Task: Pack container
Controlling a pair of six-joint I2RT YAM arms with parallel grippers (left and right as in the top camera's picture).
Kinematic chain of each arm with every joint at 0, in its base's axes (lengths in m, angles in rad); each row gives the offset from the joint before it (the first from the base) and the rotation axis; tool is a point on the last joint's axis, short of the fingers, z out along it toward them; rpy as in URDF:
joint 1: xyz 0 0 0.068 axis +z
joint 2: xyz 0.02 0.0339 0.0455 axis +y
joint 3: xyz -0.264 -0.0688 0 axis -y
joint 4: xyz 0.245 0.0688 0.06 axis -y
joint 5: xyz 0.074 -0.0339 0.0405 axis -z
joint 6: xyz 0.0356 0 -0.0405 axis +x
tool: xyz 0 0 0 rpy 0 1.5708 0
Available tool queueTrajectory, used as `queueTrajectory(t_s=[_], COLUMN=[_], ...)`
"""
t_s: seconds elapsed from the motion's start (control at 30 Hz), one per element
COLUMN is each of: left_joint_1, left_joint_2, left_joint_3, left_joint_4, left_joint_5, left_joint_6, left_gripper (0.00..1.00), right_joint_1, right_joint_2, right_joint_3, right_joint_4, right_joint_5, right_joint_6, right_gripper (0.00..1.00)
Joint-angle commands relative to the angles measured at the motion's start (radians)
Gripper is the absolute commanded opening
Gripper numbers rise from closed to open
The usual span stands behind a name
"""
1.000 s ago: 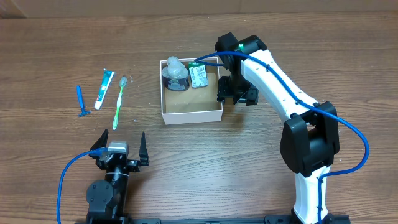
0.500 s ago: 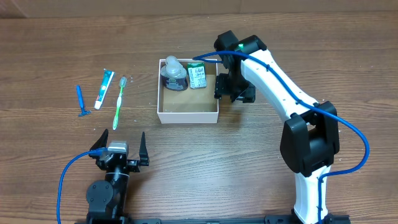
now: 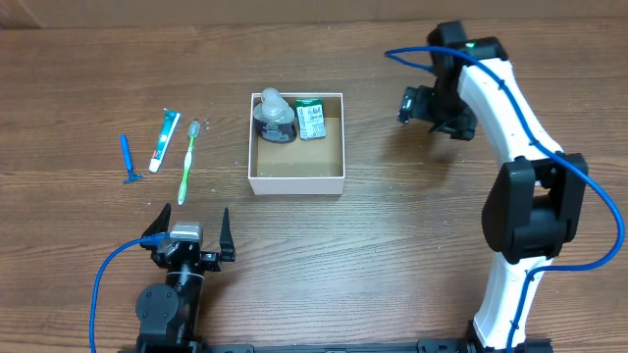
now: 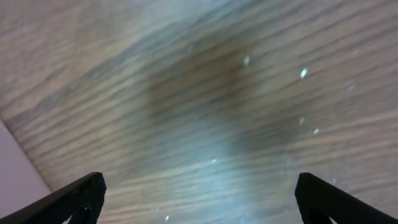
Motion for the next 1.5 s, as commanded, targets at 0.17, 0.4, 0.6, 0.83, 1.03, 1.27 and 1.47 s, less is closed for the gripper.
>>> queueTrajectory(t_s=[0.17, 0.4, 0.6, 0.83, 1.03, 1.27, 1.47], left_joint_1=[-0.005, -0.005, -0.005, -0.005, -0.005, -0.005, -0.005], left_joint_2=[0.001, 0.001, 0.001, 0.001, 0.001, 0.001, 0.045], left_joint_3=[-0.002, -0.002, -0.002, -0.002, -0.002, -0.002, 0.074], left_joint_4=[-0.001, -0.001, -0.001, -0.001, 0.028, 0.143, 0.063], left_joint_5=[0.011, 0.011, 0.011, 0.011, 0.018, 0.093, 0.088], left_joint_6=[0.012, 0.012, 0.012, 0.012, -0.01, -0.036, -0.082], left_gripper=[1.0, 1.0, 1.0, 1.0, 1.0, 1.0, 1.0], right_joint_1=[-0.064, -0.064, -0.064, -0.064, -0.064, -0.064, -0.064], right_joint_2=[0.004, 0.004, 0.004, 0.004, 0.004, 0.004, 0.004], right_joint_3=[0.024, 0.023, 0.023, 0.023, 0.023, 0.023, 0.023], right_joint_4=[0.028, 0.183, 0.18, 0.181, 0.181, 0.18, 0.181], right_joint_5=[0.006, 0.033, 0.032, 0.032, 0.032, 0.032, 0.032], right_joint_6=[-0.049, -0.107, -0.104, -0.104, -0.104, -0.104, -0.104], right_gripper=[1.0, 1.0, 1.0, 1.0, 1.0, 1.0, 1.0])
